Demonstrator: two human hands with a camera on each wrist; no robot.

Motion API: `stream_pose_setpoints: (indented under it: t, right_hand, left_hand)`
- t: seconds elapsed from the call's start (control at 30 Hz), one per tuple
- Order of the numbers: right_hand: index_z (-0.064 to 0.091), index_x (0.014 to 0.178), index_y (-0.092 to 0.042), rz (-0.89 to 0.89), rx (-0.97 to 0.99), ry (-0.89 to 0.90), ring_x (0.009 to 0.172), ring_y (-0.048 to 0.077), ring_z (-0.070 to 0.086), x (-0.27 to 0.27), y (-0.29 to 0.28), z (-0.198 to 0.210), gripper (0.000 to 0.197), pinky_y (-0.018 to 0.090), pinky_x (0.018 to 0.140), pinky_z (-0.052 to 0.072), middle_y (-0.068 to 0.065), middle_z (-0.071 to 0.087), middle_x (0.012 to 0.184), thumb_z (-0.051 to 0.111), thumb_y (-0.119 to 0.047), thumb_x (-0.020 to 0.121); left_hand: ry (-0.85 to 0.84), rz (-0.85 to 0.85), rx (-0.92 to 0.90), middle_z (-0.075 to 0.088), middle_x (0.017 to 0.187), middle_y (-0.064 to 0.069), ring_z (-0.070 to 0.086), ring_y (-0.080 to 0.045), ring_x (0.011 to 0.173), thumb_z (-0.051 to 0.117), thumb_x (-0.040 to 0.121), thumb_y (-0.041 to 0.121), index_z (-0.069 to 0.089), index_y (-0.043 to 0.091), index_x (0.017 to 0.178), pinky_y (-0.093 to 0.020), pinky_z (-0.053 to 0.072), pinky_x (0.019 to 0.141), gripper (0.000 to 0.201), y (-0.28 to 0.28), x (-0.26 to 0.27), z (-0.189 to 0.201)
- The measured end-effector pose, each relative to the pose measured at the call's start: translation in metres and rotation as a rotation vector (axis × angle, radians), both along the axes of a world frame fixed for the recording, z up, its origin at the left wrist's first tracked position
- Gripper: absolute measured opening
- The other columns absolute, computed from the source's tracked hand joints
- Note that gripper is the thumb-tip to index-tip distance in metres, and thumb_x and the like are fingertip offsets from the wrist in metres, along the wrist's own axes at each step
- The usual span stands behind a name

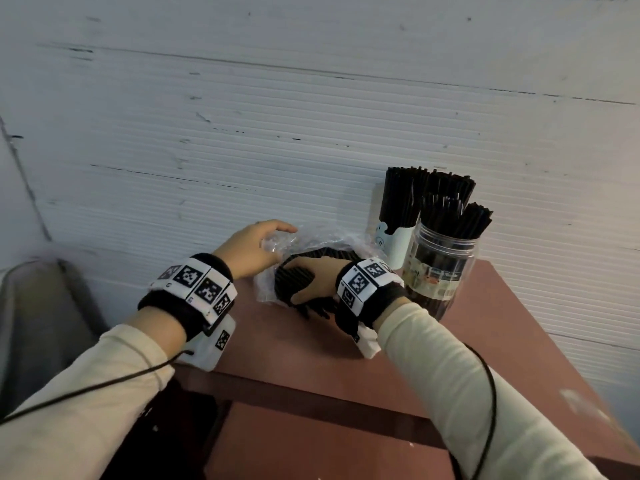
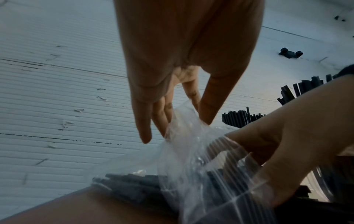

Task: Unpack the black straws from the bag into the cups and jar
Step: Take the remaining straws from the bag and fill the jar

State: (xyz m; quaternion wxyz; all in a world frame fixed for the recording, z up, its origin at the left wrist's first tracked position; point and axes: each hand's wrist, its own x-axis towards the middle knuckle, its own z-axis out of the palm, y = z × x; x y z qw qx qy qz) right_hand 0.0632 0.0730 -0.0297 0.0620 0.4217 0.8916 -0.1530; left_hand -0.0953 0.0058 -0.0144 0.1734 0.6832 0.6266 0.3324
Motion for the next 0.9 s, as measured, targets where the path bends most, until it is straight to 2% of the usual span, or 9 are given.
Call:
stream_pose_setpoints:
  t: [0.1, 0.17, 0.3, 0.37, 0.47, 0.57, 0.67, 0.83, 0.9]
  right_hand:
    - [0.039, 0.142, -0.031, 0.029, 0.037, 0.013, 0.121, 0.027, 0.051, 0.000, 0.000, -0.001, 0.068, 0.033, 0.095, 0.041, 0.005, 0.053, 0.133, 0.070, -0.025, 0.082]
    - [0.041, 0.140, -0.028, 0.048, 0.078, 0.020, 0.119, 0.023, 0.051, -0.001, -0.001, 0.001, 0.064, 0.032, 0.092, 0.041, 0.002, 0.054, 0.129, 0.067, -0.019, 0.082]
    - [0.048, 0.134, -0.026, 0.079, 0.112, 0.046, 0.118, 0.021, 0.052, -0.002, 0.000, 0.003, 0.051, 0.037, 0.098, 0.044, 0.000, 0.056, 0.130, 0.063, -0.016, 0.086]
    - [0.056, 0.125, -0.027, 0.081, 0.102, 0.080, 0.111, 0.020, 0.056, 0.000, 0.000, 0.003, 0.042, 0.036, 0.095, 0.047, 0.000, 0.059, 0.124, 0.062, -0.012, 0.086]
    - [0.068, 0.107, -0.024, 0.040, 0.077, 0.200, 0.092, 0.018, 0.060, 0.006, 0.002, 0.003, 0.029, 0.028, 0.079, 0.052, -0.003, 0.062, 0.104, 0.062, -0.007, 0.083]
    - [0.071, 0.101, -0.022, 0.012, 0.062, 0.283, 0.086, 0.014, 0.059, 0.014, 0.002, 0.003, 0.023, 0.021, 0.071, 0.050, -0.005, 0.061, 0.098, 0.065, -0.009, 0.083]
    - [0.072, 0.102, -0.025, -0.010, 0.058, 0.350, 0.087, 0.010, 0.056, 0.021, 0.001, 0.006, 0.024, 0.019, 0.075, 0.043, -0.008, 0.058, 0.098, 0.070, -0.011, 0.082]
    - [0.072, 0.101, -0.024, -0.019, 0.056, 0.378, 0.078, 0.010, 0.058, 0.037, -0.001, 0.012, 0.025, 0.009, 0.061, 0.043, -0.007, 0.062, 0.092, 0.069, -0.009, 0.081]
    - [0.072, 0.101, -0.026, -0.015, 0.050, 0.362, 0.076, 0.009, 0.059, 0.046, -0.003, 0.014, 0.026, 0.008, 0.062, 0.045, -0.007, 0.063, 0.092, 0.069, -0.010, 0.081]
  left_hand:
    - [-0.055, -0.029, 0.031, 0.065, 0.120, 0.000, 0.064, -0.034, 0.098, 0.068, 0.080, 0.004, 0.056, 0.054, 0.105, -0.048, 0.052, 0.090, 0.057, -0.002, -0.002, 0.000]
    - [-0.060, -0.023, 0.036, 0.065, 0.121, -0.009, 0.059, -0.024, 0.094, 0.070, 0.081, 0.008, 0.055, 0.057, 0.104, -0.052, 0.050, 0.094, 0.056, -0.003, -0.003, -0.001]
    - [-0.096, 0.023, 0.066, 0.058, 0.129, 0.003, 0.055, -0.015, 0.113, 0.070, 0.083, 0.006, 0.057, 0.038, 0.120, -0.036, 0.048, 0.096, 0.051, -0.003, -0.004, -0.001]
    - [-0.117, 0.050, 0.075, 0.058, 0.120, 0.006, 0.057, -0.013, 0.107, 0.071, 0.082, 0.005, 0.058, 0.030, 0.123, -0.024, 0.047, 0.086, 0.049, -0.002, -0.004, -0.002]
    - [-0.147, 0.078, 0.078, 0.055, 0.101, 0.012, 0.057, -0.007, 0.089, 0.071, 0.082, 0.003, 0.059, 0.025, 0.119, -0.014, 0.043, 0.071, 0.044, -0.004, -0.002, 0.000]
    - [-0.129, 0.081, 0.059, 0.057, 0.101, 0.010, 0.060, -0.017, 0.094, 0.071, 0.081, 0.003, 0.060, 0.023, 0.115, -0.023, 0.047, 0.076, 0.041, -0.005, -0.002, -0.001]
    - [-0.134, 0.076, 0.048, 0.057, 0.098, 0.008, 0.062, -0.024, 0.098, 0.072, 0.081, 0.003, 0.059, 0.023, 0.115, -0.033, 0.049, 0.082, 0.042, -0.005, -0.001, -0.004]
    - [-0.098, 0.081, 0.070, 0.060, 0.109, -0.010, 0.061, -0.034, 0.095, 0.072, 0.081, 0.005, 0.058, 0.022, 0.115, -0.041, 0.050, 0.081, 0.041, -0.004, 0.000, -0.004]
    - [-0.089, 0.100, 0.107, 0.058, 0.115, -0.008, 0.059, -0.029, 0.096, 0.072, 0.081, 0.003, 0.058, 0.022, 0.113, -0.039, 0.047, 0.079, 0.040, -0.003, 0.002, -0.007]
